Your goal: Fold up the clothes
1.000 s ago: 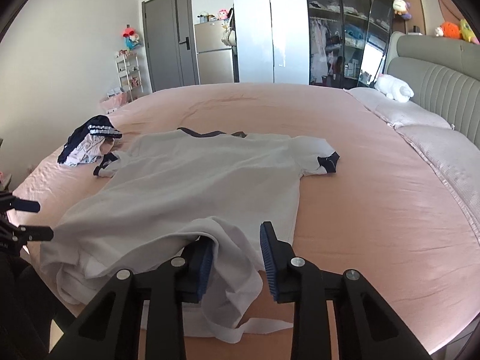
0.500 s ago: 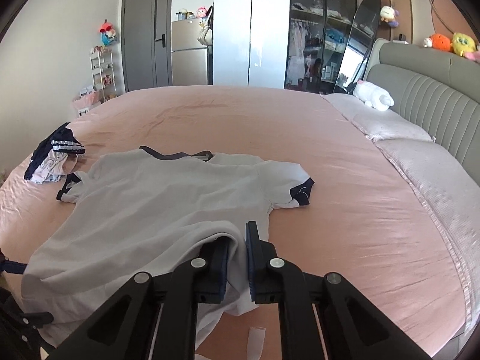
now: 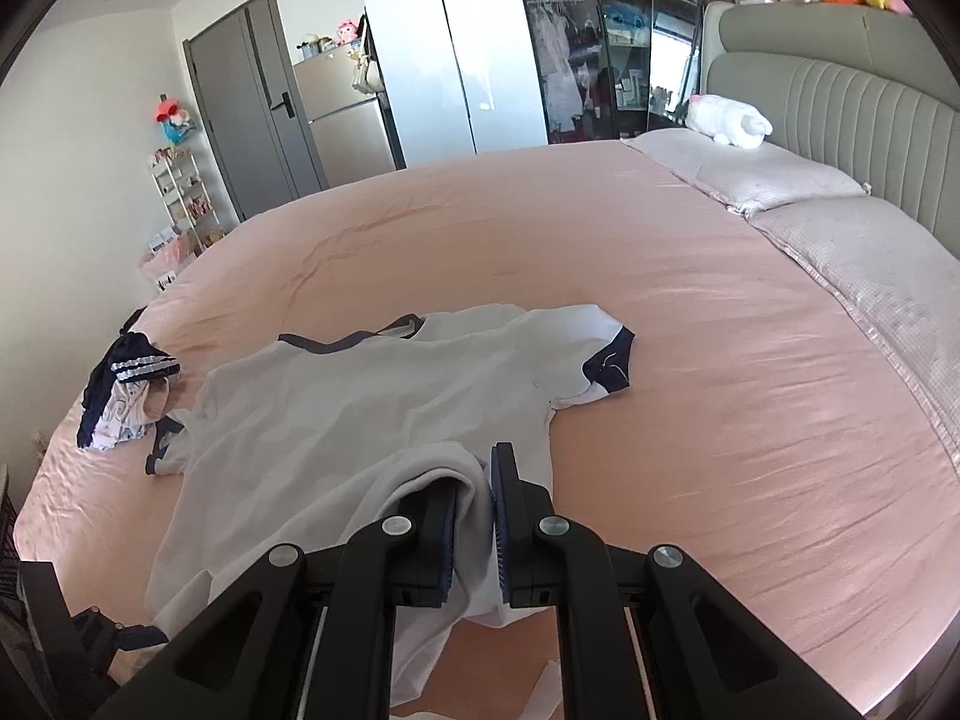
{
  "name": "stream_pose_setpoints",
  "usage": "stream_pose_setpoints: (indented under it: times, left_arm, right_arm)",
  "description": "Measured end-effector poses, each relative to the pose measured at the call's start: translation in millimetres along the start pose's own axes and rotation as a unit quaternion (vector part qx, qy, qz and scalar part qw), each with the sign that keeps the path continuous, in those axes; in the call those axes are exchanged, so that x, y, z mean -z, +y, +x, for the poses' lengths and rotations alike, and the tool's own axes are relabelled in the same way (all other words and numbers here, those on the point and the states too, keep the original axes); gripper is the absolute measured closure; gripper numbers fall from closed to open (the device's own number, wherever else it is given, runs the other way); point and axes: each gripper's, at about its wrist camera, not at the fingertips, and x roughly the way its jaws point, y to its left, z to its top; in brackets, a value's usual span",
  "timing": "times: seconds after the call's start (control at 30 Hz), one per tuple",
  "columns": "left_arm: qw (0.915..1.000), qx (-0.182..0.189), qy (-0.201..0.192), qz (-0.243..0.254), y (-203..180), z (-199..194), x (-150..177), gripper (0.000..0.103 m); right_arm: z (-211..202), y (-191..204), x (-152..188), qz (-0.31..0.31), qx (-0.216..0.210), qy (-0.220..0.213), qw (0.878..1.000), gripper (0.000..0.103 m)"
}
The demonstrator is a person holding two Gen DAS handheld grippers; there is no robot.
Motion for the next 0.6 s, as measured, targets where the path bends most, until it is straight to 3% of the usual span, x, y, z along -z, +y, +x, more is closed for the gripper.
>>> stream_pose_setpoints:
  times: [0.13,0.33,0.5,0.57,0.6]
  left_arm:
    - [0.9999,-0.009,-0.006,-0.012,4.7,1.2,0.1,0.013]
    - [0.9959,-0.069,-0.034,-0.048,25.5,-22.7,5.1,0.013]
    - [0.9895,-0.124,0.022,-0.071,43.6,-20.1,10.5,0.013]
    - [0.987,-0.131,0.043,-0.083,51.3,-15.9,13.2,0.014]
    - [0.988,-0.116,0.041,-0.094,56.8,-17.4,14.9,0.014]
  right_arm:
    - [-3.8,5.7,-3.4,-0.013,0.003,-0.005,1.0,0.095]
    - [-3.9,7.5,1.6,-0.039,0.03,0.004,0.999,0.095]
    - [-6.7,-2.0,13.6,-0.041,0.044,0.019,0.998,0.095]
    - [-6.9,-2.8,21.1,-0.057,0.069,0.023,0.996,0.095]
    - [-6.5,-2.6,25.1,-0.067,0.081,0.025,0.994,0.095]
